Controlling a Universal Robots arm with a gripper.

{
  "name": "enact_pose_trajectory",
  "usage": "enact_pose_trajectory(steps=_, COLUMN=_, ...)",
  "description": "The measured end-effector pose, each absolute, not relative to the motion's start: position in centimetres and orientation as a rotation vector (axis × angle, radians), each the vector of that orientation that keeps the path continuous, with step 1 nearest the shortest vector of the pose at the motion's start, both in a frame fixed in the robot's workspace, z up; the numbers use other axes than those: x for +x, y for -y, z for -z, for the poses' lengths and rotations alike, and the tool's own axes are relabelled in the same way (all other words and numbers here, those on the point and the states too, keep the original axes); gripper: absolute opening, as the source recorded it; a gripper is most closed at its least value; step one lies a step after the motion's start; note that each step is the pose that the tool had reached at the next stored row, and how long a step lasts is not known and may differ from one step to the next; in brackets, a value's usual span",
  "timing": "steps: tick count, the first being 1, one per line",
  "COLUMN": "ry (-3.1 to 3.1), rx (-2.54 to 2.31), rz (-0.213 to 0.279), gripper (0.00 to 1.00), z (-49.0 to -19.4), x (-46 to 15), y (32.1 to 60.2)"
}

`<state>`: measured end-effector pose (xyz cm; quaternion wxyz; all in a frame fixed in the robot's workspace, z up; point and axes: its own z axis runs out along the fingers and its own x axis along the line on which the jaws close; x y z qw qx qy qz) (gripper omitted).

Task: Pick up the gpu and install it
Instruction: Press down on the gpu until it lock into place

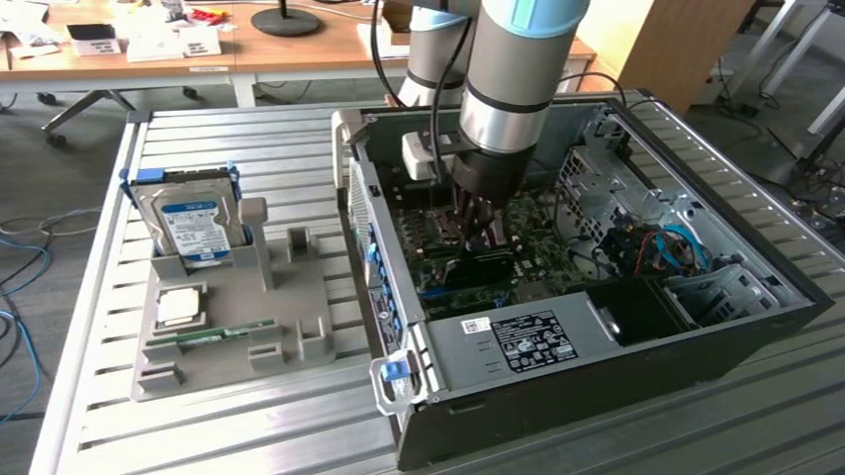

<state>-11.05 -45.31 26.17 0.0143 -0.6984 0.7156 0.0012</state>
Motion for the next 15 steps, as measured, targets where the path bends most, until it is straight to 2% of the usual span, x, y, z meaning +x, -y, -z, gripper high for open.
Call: enact_pose_trajectory(steps=15, ry=-2.228, rx=-2.174, rz=-0.004, gripper=0.11, z=-26.04, x=-11.06, y=45.32)
